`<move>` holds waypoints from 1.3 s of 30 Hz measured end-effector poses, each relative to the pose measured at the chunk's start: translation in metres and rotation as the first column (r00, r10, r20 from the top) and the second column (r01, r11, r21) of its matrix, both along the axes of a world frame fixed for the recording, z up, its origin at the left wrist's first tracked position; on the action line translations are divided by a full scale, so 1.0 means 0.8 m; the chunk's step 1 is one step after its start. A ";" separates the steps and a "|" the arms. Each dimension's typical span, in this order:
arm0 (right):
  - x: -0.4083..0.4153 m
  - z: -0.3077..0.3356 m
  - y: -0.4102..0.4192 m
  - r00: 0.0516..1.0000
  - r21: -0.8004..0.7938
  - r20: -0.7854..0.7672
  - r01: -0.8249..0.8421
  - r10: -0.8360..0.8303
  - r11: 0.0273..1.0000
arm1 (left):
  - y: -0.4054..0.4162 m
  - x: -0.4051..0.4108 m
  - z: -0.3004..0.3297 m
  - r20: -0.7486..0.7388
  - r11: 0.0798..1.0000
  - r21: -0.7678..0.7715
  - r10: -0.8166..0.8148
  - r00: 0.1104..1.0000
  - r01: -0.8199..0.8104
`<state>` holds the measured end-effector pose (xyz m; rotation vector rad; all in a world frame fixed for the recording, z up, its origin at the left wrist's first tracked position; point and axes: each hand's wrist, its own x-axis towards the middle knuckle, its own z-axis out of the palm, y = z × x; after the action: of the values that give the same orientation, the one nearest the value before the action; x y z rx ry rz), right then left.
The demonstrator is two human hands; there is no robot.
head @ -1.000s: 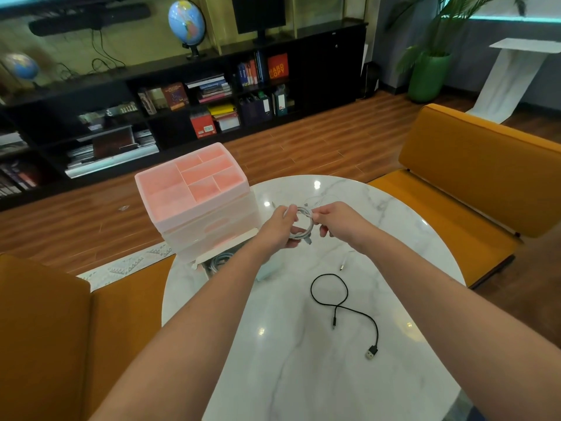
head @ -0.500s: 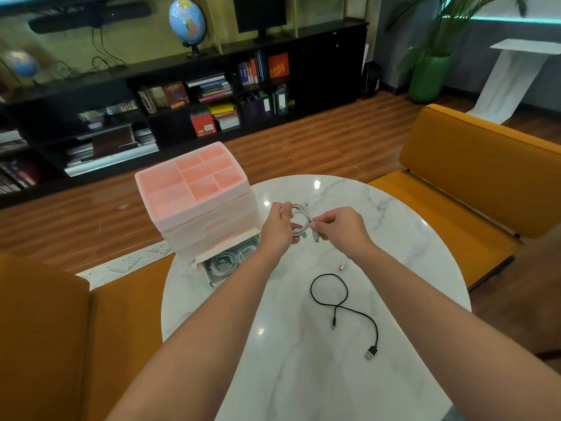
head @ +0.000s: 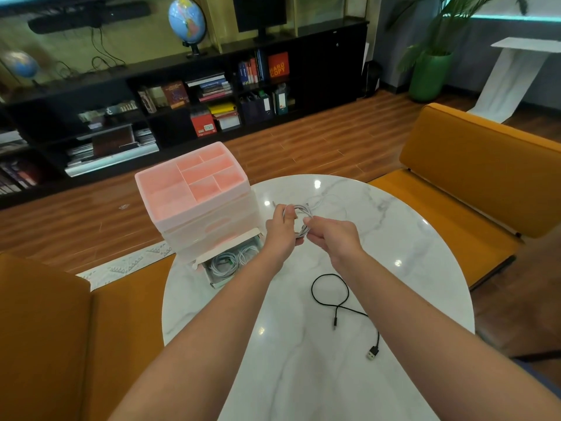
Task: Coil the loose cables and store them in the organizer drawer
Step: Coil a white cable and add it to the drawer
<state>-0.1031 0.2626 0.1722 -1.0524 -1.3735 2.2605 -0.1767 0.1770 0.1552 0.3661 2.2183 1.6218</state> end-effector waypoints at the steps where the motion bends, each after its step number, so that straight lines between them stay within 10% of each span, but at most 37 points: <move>1: 0.000 0.000 0.001 0.999 -0.082 -0.028 0.020 -0.023 0.996 | 0.000 0.001 -0.002 0.004 1.000 0.006 0.010 1.000 -0.010; 6: -0.004 -0.001 -0.001 0.996 -0.222 -0.038 0.065 -0.076 0.973 | 0.001 0.006 -0.003 -0.007 0.999 0.031 0.012 1.000 -0.012; 26: -0.003 -0.024 0.020 0.972 0.081 0.105 -0.220 0.211 0.972 | 0.005 0.009 0.001 0.039 0.999 -0.002 -0.034 0.999 0.034; 39: -0.011 -0.055 0.018 0.986 -0.008 0.055 -0.156 0.156 0.988 | -0.041 0.009 -0.031 0.503 0.939 0.335 -0.103 0.858 -0.084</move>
<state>-0.1122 0.2768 0.1282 -1.0494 -1.5243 2.3600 -0.1696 0.1444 0.1306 0.0152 1.5315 1.8434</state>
